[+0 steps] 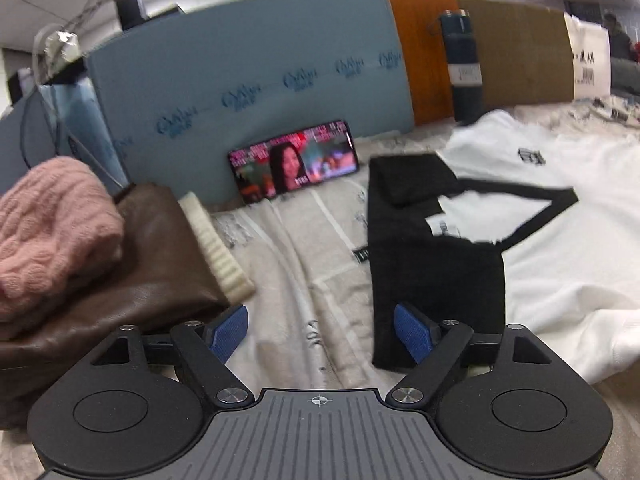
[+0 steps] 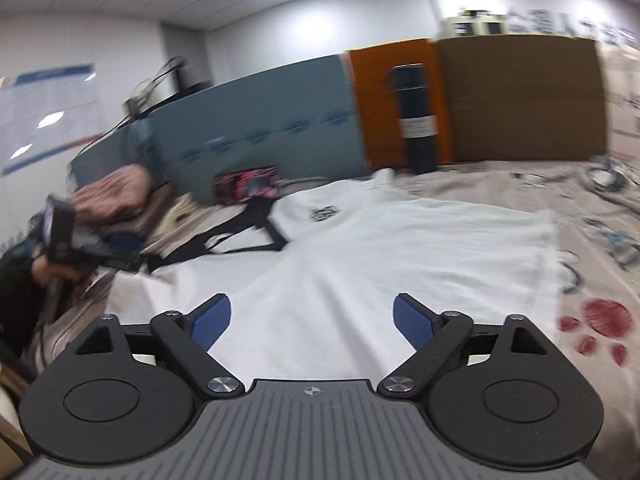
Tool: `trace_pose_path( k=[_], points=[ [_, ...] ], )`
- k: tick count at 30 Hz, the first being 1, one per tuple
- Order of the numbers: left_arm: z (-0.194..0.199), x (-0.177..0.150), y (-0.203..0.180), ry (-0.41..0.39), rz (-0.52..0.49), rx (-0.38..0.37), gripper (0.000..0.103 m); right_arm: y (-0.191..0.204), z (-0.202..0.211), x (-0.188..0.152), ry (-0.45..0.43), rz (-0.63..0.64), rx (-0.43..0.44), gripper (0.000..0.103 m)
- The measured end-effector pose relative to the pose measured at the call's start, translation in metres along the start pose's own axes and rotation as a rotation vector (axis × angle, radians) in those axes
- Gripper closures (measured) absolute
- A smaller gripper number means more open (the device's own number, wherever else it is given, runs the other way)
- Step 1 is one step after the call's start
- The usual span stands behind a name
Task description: Fold clothes
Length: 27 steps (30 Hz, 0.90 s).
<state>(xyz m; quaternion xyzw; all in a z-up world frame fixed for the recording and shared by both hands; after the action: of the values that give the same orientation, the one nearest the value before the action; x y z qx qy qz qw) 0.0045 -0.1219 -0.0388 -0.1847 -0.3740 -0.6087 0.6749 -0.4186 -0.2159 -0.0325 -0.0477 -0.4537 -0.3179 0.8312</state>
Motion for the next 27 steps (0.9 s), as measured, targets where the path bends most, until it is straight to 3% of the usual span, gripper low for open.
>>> trace_pose_path(
  k=[2,5,9,12,15,17,21,27],
  points=[
    [0.017,-0.003,0.002,-0.082,-0.01,-0.052,0.02,0.012,-0.008,0.001,0.024,0.067,0.033,0.008],
    [0.054,-0.013,-0.011,-0.21,-0.107,-0.209,0.016,0.026,-0.015,-0.001,0.056,0.161,0.06,0.003],
    [0.087,-0.021,-0.044,-0.27,-0.236,-0.359,0.016,0.042,-0.022,-0.007,0.097,0.284,0.076,0.002],
    [0.096,-0.027,-0.072,-0.25,-0.33,-0.494,0.016,0.051,-0.028,-0.01,0.147,0.394,0.038,0.002],
    [0.101,-0.036,-0.099,-0.198,-0.435,-0.569,0.016,0.058,-0.033,-0.013,0.173,0.505,-0.008,0.002],
    [0.101,-0.043,-0.113,-0.164,-0.491,-0.586,0.016,0.06,-0.038,-0.013,0.185,0.549,-0.024,0.002],
    [0.089,-0.05,-0.12,-0.075,-0.459,-0.607,0.016,0.07,-0.052,-0.013,0.206,0.665,-0.022,0.002],
    [0.075,-0.057,-0.119,0.013,-0.419,-0.585,0.016,0.099,-0.066,-0.012,0.179,0.812,0.106,0.002]
  ],
)
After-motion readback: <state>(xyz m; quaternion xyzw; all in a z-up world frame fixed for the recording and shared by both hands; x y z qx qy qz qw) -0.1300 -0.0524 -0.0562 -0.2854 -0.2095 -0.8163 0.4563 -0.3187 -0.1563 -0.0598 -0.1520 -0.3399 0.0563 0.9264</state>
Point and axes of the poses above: each gripper's, at about its wrist camera, not at the fingertips, and z roughly against the way its jaws point, y to its left, x to its top, the point moved 3 cm from there along -z, roughly the way its jaws point, and after that the axes turned 14 degrees about y, right-handed, at the moved point
